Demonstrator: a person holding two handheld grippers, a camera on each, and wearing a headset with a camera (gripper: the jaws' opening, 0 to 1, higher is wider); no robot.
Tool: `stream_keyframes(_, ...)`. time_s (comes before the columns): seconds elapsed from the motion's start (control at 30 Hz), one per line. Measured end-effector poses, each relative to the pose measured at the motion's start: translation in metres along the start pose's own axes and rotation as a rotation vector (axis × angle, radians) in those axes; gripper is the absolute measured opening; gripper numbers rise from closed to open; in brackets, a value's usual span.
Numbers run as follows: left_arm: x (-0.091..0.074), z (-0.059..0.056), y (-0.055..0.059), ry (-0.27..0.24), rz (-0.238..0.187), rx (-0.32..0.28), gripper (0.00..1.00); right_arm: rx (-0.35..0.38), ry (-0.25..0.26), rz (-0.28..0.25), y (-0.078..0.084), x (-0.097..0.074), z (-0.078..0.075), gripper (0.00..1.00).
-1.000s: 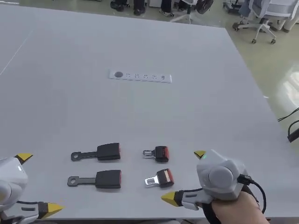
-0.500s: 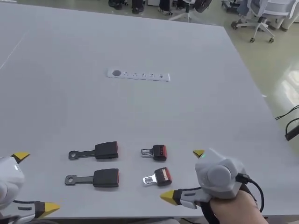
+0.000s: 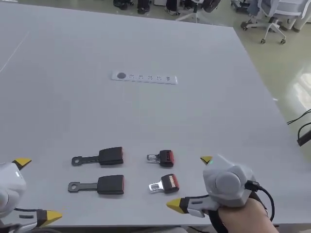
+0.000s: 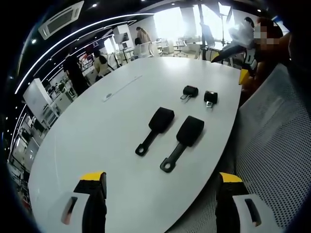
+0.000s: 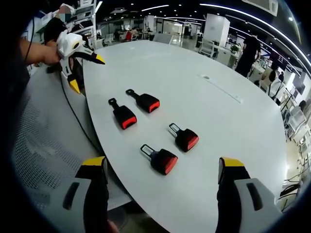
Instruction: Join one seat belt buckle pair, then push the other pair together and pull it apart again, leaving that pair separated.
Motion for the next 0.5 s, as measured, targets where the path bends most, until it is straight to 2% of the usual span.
stream_keyframes(0.17,0.000,-0.005,-0.003,0.030,-0.007,0.012,0.96,-0.011,-0.012,0.005,0.002,0.000,0.001,0.92)
stream_keyframes(0.37,0.001,-0.014,-0.005,0.089,0.000,0.005,0.93,-0.027,-0.042,0.002,0.001,0.002,0.003,0.89)
stream_keyframes(0.5,0.006,-0.017,-0.006,0.117,0.013,0.028,0.91,-0.043,-0.063,0.004,0.000,0.004,0.004,0.85)
Point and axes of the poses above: the centre of the closed fingertips' face, and the gripper's own axes: x roughly forward along the fingers, z roughly to its left, y roughly out of its underside, the point moved 1 cm from there along -x, roughly backward along the fingers, and after that the axes turned 14 degrees about -z, right-handed, at the moved point
